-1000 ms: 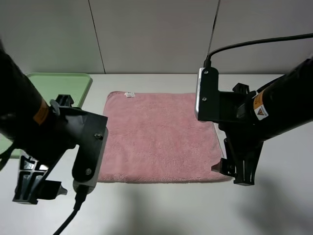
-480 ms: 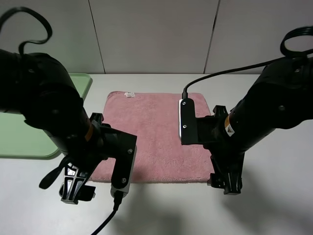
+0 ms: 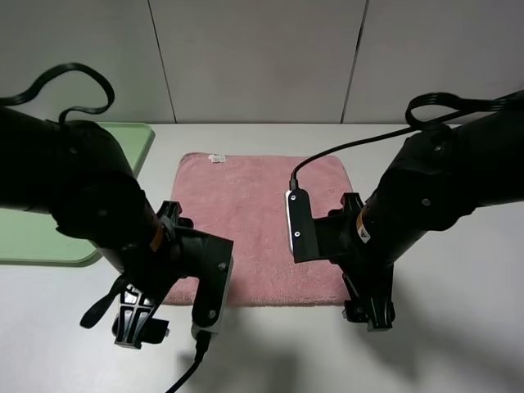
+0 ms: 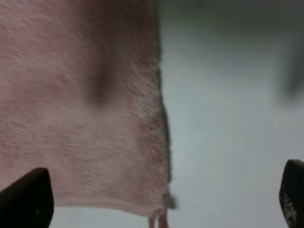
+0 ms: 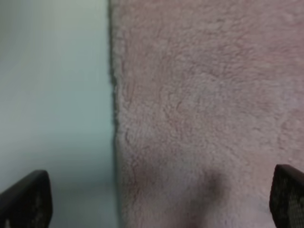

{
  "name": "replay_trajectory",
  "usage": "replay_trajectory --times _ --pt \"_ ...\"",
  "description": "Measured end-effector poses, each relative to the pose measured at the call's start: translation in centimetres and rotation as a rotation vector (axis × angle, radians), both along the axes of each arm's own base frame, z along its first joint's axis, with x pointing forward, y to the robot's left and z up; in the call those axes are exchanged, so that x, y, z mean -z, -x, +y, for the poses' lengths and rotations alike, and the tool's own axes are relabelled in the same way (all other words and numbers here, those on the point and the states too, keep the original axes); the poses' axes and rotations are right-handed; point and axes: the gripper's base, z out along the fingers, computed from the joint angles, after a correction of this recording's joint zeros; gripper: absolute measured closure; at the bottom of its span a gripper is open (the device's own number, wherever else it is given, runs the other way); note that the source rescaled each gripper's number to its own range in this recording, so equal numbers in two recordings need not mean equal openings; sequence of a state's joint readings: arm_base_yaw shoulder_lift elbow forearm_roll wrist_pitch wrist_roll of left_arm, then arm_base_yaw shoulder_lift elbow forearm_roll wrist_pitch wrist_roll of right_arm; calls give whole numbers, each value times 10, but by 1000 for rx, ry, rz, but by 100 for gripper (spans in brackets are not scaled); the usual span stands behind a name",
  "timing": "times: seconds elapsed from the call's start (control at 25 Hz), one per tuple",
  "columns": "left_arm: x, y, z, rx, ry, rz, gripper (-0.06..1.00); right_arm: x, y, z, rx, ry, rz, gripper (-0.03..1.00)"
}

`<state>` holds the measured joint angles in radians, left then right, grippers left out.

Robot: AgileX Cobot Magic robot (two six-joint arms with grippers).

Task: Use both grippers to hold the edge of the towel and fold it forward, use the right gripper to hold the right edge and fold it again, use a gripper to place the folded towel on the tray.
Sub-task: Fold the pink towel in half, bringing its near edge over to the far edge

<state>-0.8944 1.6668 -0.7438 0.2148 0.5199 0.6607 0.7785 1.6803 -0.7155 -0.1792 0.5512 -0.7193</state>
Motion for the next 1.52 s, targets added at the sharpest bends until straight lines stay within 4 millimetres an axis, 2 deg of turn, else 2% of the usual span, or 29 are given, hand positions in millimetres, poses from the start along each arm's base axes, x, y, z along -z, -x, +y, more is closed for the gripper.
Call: replay_trajectory --times 0.28,0.48,0.84,1.12,1.32,1.52 --pt "16 12 15 23 -38 23 1 12 -5 0 -2 7 5 -3" --pt "17 11 13 29 -6 8 1 21 -12 -7 32 24 24 -3" --pt "16 9 9 40 43 -22 1 38 -12 -7 26 60 63 -3" --pt "16 8 8 51 51 -33 1 41 -13 -7 25 69 73 -3" --pt "16 2 11 39 64 -49 1 40 -13 -7 25 68 74 -3" --pt "15 -11 22 -28 73 -58 2 40 -13 -7 26 68 75 -3"
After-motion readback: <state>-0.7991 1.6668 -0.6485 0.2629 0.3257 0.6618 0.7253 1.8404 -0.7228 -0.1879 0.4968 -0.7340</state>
